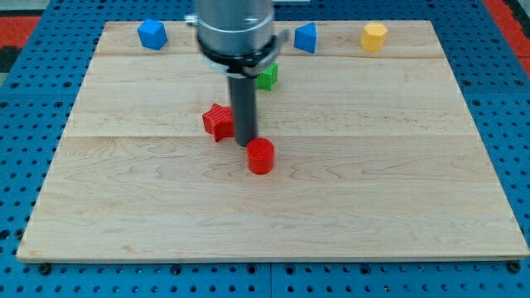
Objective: Nudge the red star right a bit
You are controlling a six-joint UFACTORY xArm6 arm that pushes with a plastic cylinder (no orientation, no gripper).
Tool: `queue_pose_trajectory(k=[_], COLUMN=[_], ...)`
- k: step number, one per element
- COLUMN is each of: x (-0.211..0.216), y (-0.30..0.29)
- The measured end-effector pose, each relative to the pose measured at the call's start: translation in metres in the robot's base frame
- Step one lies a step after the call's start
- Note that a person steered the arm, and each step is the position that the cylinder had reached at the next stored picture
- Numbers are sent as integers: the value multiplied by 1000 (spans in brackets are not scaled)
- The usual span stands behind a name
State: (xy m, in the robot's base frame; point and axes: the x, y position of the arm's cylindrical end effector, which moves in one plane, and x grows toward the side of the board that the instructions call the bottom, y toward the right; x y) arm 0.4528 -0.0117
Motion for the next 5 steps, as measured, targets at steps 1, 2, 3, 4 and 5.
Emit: queue_pose_trajectory(k=[1, 2, 3, 4, 5], x=[11, 34, 51, 40, 12], y=[15, 15, -44, -113, -144])
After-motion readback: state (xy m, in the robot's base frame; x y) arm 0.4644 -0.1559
